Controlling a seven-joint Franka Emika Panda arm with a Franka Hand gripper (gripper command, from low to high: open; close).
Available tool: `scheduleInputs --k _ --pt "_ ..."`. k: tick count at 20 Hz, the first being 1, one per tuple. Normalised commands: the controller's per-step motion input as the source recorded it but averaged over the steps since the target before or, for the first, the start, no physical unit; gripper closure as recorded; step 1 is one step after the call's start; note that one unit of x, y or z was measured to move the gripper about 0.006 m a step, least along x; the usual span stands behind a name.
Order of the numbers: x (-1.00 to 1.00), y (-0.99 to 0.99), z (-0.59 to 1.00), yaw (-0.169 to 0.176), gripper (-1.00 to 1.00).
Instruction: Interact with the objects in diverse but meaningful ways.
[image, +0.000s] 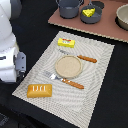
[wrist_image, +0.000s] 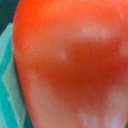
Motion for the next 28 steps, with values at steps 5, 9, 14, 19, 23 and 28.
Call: scheduleInputs --k 5,9,14,19,23,28 --pt "0.77 0.15 0.72 -0.07 1.0" --pt "0.83 0.29 0.72 -0.059 1.0" --pt "0.86 0.32 0.62 -0.04 1.0" --pt "0.87 0.32 0.55 -0.033 1.0" --pt "0.85 0.18 0.51 -0.069 1.0" --pt "0.88 0.14 0.47 -0.077 1.0"
